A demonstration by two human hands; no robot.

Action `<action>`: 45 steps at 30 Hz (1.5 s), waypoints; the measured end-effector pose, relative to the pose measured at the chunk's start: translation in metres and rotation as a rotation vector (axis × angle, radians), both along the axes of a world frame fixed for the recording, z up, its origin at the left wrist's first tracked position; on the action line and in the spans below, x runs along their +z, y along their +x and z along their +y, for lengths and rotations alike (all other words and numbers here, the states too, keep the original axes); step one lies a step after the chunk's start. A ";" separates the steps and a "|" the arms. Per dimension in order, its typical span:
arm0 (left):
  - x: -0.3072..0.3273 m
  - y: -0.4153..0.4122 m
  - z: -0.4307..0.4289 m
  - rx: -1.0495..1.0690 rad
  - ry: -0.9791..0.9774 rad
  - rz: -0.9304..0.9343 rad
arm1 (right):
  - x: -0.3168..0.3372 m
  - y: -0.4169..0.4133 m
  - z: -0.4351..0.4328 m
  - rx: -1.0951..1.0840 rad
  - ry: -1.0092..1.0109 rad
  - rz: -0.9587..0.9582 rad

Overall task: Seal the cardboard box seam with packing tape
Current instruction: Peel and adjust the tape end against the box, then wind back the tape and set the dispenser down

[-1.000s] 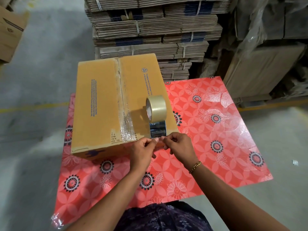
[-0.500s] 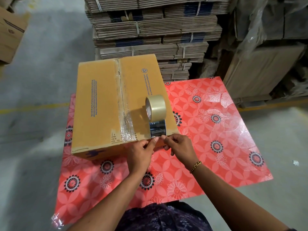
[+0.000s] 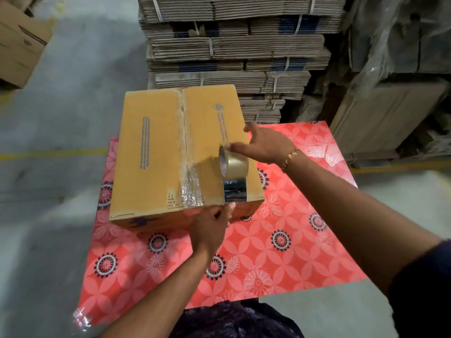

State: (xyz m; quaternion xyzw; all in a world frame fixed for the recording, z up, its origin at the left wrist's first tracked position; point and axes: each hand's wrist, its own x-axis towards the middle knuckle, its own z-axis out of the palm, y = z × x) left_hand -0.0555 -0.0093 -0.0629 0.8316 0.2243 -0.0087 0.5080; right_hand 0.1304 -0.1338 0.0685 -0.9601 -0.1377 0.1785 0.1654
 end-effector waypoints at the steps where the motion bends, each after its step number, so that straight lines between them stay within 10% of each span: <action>1: 0.000 0.000 0.000 0.004 0.003 -0.008 | 0.003 0.009 0.012 0.049 -0.084 0.057; 6: -0.001 0.008 0.003 -0.020 0.084 0.023 | 0.014 0.031 0.061 0.017 -0.155 0.428; 13: 0.002 0.006 0.005 -0.039 0.100 0.033 | 0.011 0.020 0.070 0.055 -0.274 0.215; 20: 0.017 0.006 0.016 0.024 -0.292 0.031 | 0.018 0.000 0.008 -0.216 0.261 0.399; 32: 0.062 0.023 0.025 0.021 -0.400 -0.163 | -0.019 -0.151 -0.071 -0.877 1.319 0.771; 38: 0.094 0.023 0.016 -0.103 -0.878 0.065 | -0.029 -0.188 -0.068 -1.028 1.516 0.844; 45: 0.104 0.019 0.004 -0.156 -0.745 -0.047 | -0.032 -0.206 -0.057 -1.018 1.444 0.867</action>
